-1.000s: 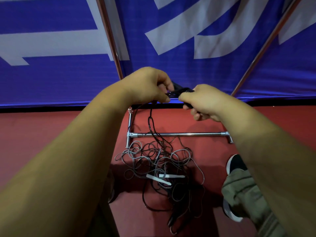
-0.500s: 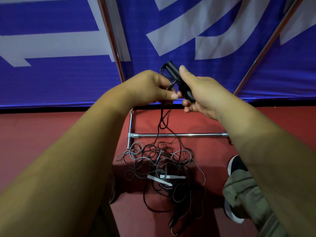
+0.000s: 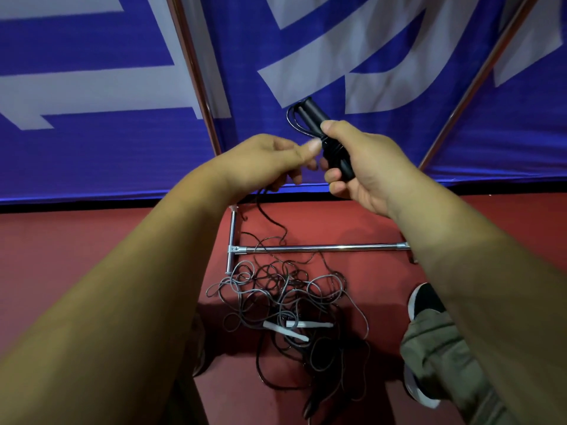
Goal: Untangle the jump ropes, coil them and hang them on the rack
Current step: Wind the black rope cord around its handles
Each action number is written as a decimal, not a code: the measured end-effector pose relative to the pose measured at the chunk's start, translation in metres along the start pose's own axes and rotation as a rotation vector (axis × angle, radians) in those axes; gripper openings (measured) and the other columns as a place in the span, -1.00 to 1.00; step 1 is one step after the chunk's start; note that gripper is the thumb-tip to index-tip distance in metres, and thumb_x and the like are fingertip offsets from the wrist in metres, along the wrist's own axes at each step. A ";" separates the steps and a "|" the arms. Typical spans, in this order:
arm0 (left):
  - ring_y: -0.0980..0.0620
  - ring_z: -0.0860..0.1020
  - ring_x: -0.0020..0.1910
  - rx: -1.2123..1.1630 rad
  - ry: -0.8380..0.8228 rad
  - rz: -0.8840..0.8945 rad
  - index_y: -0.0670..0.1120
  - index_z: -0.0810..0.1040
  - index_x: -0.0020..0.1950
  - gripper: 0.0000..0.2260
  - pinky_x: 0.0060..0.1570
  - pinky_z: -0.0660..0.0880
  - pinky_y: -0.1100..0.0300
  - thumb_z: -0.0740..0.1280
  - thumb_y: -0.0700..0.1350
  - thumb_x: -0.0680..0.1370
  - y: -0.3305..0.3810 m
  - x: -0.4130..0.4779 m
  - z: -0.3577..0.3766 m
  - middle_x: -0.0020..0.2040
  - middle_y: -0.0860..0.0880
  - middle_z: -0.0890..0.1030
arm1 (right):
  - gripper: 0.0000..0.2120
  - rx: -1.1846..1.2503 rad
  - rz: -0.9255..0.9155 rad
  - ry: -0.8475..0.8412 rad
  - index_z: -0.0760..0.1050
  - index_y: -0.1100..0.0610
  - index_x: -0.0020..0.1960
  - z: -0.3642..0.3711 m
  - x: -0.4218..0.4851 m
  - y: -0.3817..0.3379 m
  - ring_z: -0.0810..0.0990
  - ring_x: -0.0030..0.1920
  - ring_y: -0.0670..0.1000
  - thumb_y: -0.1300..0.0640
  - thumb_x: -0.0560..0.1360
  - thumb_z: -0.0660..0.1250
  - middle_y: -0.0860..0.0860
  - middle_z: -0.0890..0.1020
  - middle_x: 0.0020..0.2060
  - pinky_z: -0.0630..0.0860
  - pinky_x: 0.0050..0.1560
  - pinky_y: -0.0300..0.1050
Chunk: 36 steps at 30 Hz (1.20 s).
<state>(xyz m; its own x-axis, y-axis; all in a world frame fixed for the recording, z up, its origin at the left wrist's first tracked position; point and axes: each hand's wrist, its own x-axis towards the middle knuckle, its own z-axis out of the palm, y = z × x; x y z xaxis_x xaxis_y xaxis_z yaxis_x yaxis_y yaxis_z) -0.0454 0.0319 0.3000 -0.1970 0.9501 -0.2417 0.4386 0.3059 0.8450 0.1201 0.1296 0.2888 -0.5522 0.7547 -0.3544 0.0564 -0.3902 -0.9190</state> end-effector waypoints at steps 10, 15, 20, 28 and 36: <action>0.06 0.11 -0.54 -0.675 0.143 0.062 0.01 0.71 0.18 -0.72 -0.30 0.36 0.15 0.38 0.16 0.64 0.001 0.007 0.003 -0.41 0.00 0.33 | -0.77 0.034 0.141 -0.273 0.45 0.05 0.10 0.004 -0.015 -0.003 0.34 -0.43 -0.03 -0.10 0.63 0.35 0.10 0.56 -0.23 0.19 -0.51 -0.22; 0.08 0.15 -0.53 -0.642 0.180 0.109 -0.02 0.68 0.12 -0.76 -0.28 0.33 0.13 0.37 0.12 0.66 0.003 0.007 0.005 -0.39 0.01 0.45 | -0.68 -0.019 0.143 -0.322 0.48 0.09 0.17 0.005 -0.019 -0.005 0.52 -0.38 0.03 -0.16 0.67 0.26 0.13 0.61 -0.21 0.33 -0.51 -0.20; 0.09 0.18 -0.50 -0.662 0.177 0.135 -0.01 0.69 0.05 -0.79 -0.35 0.27 0.17 0.38 0.11 0.66 0.001 0.009 0.003 -0.22 -0.03 0.56 | -0.69 0.038 0.184 -0.376 0.59 0.07 0.12 0.005 -0.021 -0.009 0.70 -0.11 0.13 -0.15 0.66 0.26 0.12 0.67 -0.12 0.63 -0.13 -0.02; 0.00 0.10 -0.41 -0.553 0.170 0.177 -0.10 0.67 0.14 -0.72 -0.32 0.04 0.02 0.38 0.10 0.66 0.000 0.010 0.000 -0.34 -0.01 0.37 | -0.70 0.044 0.199 -0.349 0.49 0.05 0.09 0.005 -0.018 -0.005 0.38 -0.38 -0.04 -0.19 0.61 0.29 0.04 0.55 -0.20 0.19 -0.50 -0.25; -0.03 0.24 -0.36 -0.370 0.264 0.117 -0.02 0.67 -0.05 -0.66 -0.39 0.23 0.14 0.39 0.25 0.62 0.003 0.008 -0.005 -0.34 -0.03 0.34 | -0.75 0.044 0.140 -0.277 0.52 0.07 0.10 0.006 -0.013 -0.004 0.38 -0.38 -0.03 -0.11 0.63 0.38 0.07 0.57 -0.20 0.20 -0.53 -0.24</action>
<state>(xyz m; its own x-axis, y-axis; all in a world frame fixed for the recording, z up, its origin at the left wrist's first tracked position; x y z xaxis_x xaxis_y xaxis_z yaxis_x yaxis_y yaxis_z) -0.0501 0.0403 0.3026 -0.4018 0.9146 -0.0452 0.1384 0.1095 0.9843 0.1222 0.1178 0.2982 -0.7474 0.5220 -0.4110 0.1150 -0.5077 -0.8538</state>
